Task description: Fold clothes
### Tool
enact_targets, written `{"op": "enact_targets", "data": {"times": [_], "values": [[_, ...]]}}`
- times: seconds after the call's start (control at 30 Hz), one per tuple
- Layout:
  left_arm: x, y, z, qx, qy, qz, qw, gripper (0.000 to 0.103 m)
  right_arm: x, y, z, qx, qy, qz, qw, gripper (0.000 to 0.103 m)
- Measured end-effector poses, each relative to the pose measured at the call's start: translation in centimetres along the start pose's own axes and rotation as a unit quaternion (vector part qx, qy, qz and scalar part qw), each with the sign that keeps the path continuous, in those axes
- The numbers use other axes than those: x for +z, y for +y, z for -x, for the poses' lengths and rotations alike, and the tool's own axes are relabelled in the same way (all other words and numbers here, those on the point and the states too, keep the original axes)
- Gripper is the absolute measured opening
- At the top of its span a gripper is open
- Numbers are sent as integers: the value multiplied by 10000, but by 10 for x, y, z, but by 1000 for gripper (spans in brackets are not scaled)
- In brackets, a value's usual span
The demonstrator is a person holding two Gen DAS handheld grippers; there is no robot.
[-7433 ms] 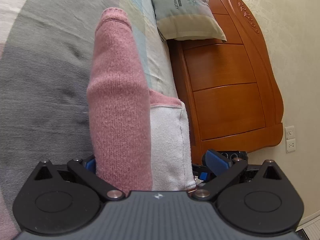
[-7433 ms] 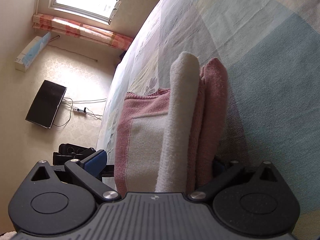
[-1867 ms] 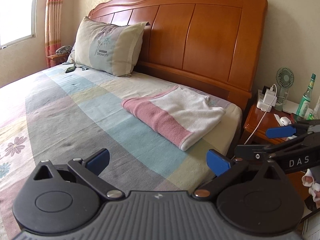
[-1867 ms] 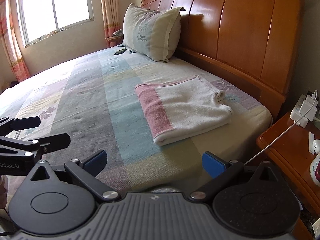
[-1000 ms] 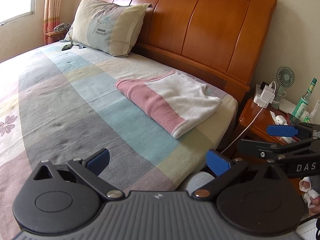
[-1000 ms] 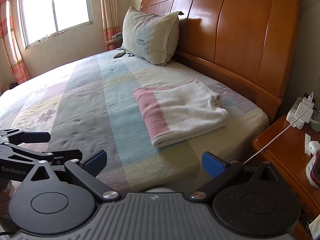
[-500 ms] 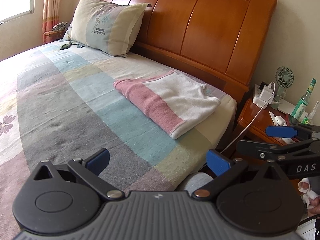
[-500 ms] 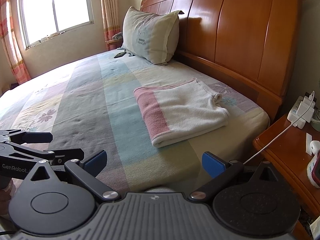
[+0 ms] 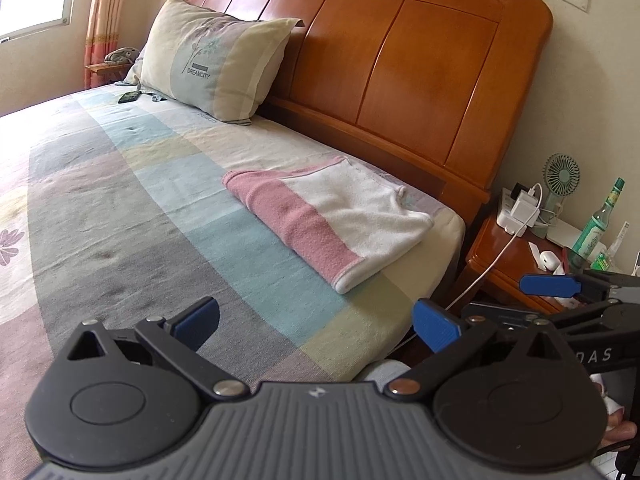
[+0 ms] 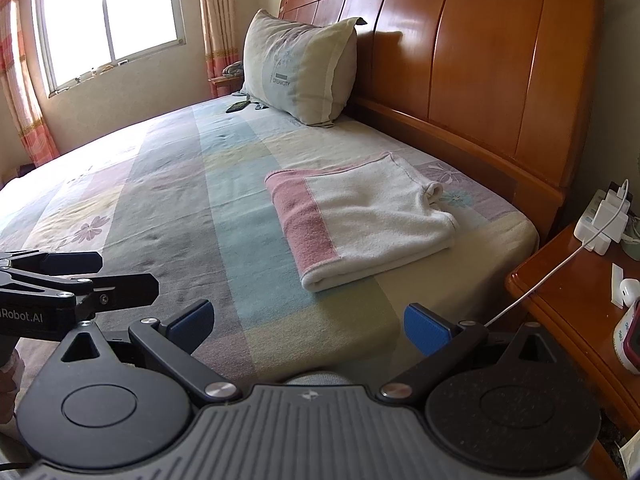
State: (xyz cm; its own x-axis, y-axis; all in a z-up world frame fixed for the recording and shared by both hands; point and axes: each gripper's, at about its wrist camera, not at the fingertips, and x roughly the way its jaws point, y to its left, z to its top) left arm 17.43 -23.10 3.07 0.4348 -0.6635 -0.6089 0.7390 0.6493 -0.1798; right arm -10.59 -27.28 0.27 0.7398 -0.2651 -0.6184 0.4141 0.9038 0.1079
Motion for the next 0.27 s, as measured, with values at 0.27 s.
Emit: {"op": "enact_targets", "data": {"times": [0.27], "values": [[0, -5, 0, 130, 14, -153, 9998, 102, 0, -1, 2, 12, -17, -11, 10000, 103]]}}
